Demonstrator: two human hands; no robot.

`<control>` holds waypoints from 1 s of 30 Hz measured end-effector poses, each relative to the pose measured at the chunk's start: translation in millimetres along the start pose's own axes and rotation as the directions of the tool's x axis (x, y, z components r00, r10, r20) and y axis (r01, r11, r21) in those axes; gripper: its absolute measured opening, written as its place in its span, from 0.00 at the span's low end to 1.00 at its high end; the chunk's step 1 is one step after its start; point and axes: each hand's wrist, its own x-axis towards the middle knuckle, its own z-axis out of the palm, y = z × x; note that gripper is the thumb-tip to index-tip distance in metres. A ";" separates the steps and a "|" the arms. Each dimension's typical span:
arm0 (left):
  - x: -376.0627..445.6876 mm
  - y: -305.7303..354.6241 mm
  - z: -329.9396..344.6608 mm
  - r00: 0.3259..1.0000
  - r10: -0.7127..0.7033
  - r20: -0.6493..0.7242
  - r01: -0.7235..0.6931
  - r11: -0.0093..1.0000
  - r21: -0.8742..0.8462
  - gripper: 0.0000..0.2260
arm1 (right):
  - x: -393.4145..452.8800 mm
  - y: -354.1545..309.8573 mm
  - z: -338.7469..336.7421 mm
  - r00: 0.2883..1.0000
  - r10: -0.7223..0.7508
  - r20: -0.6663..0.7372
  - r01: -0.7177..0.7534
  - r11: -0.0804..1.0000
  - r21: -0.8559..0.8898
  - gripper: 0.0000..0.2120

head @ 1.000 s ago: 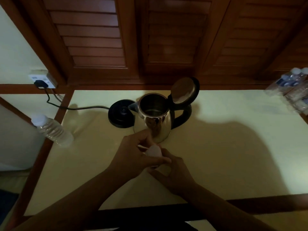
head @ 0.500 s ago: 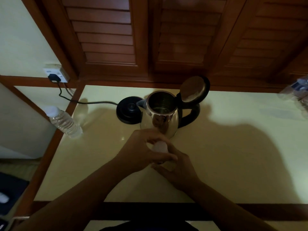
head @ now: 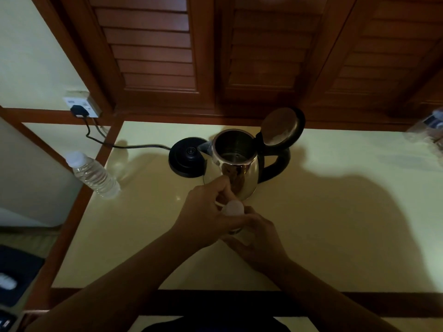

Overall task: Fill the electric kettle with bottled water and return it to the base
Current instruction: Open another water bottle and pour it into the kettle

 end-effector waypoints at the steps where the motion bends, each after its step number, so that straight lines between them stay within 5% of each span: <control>1: 1.0 0.6 1.9 1.000 -0.002 -0.017 0.003 1.000 0.025 0.24 | 0.7 -0.4 -0.3 1.000 -0.005 0.011 0.005 1.000 -0.005 0.17; 8: -9.2 2.0 6.5 0.965 0.074 0.253 -0.077 0.997 0.002 0.17 | 0.0 -1.1 -5.4 0.999 0.045 0.024 -0.046 0.997 0.056 0.23; 14: -26.2 -6.0 -6.3 0.988 0.110 0.106 -0.103 0.992 -0.069 0.18 | 3.4 -5.2 -7.6 0.999 0.035 0.021 -0.035 0.999 0.022 0.24; 18: -19.2 -6.5 -14.2 0.999 -0.011 -0.039 0.001 0.967 -0.254 0.13 | 2.9 -3.9 -7.3 0.999 0.036 0.041 -0.036 0.999 -0.011 0.26; 25: -36.6 -73.1 -40.5 0.983 -0.121 0.141 0.098 0.983 0.155 0.17 | 4.6 -3.8 -7.7 0.997 0.059 0.058 -0.056 0.997 -0.059 0.27; 30: -53.1 -96.8 -41.1 0.933 -0.153 0.325 0.017 0.923 0.385 0.23 | 6.8 -0.3 -9.6 0.996 0.054 0.075 -0.050 0.997 -0.065 0.27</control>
